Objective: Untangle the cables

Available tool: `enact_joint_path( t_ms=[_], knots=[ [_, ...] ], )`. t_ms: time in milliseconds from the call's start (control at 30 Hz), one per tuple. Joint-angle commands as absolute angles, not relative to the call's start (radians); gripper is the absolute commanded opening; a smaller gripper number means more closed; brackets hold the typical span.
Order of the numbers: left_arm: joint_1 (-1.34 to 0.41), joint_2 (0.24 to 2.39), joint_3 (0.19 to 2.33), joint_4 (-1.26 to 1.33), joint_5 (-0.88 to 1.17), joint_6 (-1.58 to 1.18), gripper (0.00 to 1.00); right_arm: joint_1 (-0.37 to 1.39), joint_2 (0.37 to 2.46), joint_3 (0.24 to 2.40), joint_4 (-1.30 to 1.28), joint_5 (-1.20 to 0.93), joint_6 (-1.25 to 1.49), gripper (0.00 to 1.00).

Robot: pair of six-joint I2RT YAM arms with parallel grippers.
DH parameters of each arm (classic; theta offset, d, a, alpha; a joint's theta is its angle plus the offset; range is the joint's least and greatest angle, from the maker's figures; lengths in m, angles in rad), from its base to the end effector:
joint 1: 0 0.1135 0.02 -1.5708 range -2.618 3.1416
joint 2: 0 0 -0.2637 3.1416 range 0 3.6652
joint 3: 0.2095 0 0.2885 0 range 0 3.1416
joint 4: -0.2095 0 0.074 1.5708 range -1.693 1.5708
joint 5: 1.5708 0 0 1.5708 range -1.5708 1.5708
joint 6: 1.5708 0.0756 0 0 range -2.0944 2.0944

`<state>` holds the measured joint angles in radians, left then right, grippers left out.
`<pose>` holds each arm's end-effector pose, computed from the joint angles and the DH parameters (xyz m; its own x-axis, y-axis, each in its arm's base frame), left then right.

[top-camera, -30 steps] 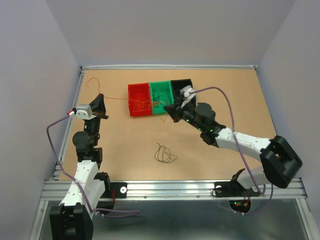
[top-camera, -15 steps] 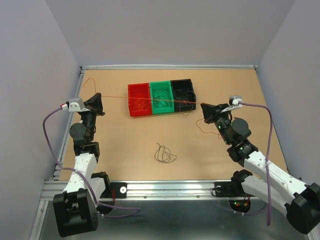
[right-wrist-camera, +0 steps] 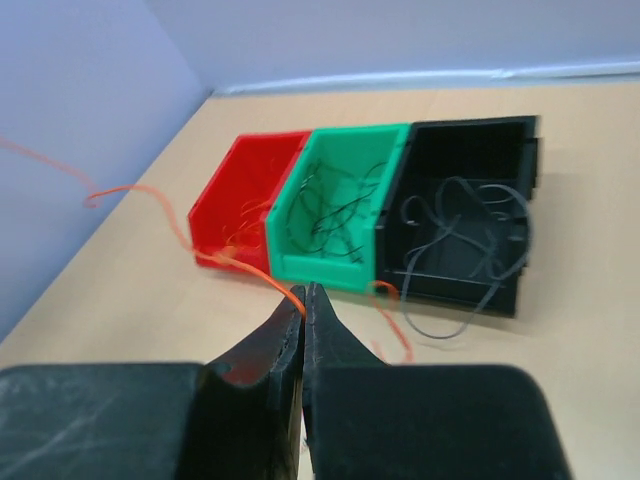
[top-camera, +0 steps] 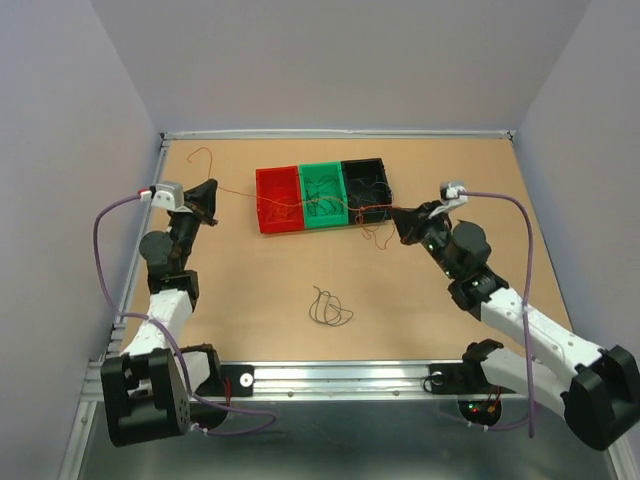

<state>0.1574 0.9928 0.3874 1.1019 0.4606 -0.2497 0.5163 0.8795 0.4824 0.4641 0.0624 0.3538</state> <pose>0.2687 0.0086 0.2906 0.3952 -0.1614 -0.9043 0.3542 0.9351 -0.0121 0.2497 0.1363 0.2729 -0.0973 0.3424 -0.9345 -0.4316 0.8316 0.3496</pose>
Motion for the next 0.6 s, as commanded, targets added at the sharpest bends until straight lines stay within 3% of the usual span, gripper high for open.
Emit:
enact_joint_path(
  t_ms=[0,267,567],
  knots=[
    [0.101,1.089,0.480,1.097,0.525,-0.134,0.00,0.514,1.044,0.694,0.549,-0.239,0.360,0.01],
    [-0.063,1.333,0.690,0.817,0.514,0.141,0.00,0.623,1.336,1.024,0.494,-0.354,0.321,0.00],
    [-0.101,1.649,0.990,0.494,0.515,0.192,0.00,0.709,1.561,1.282,0.459,-0.385,0.281,0.01]
  ],
)
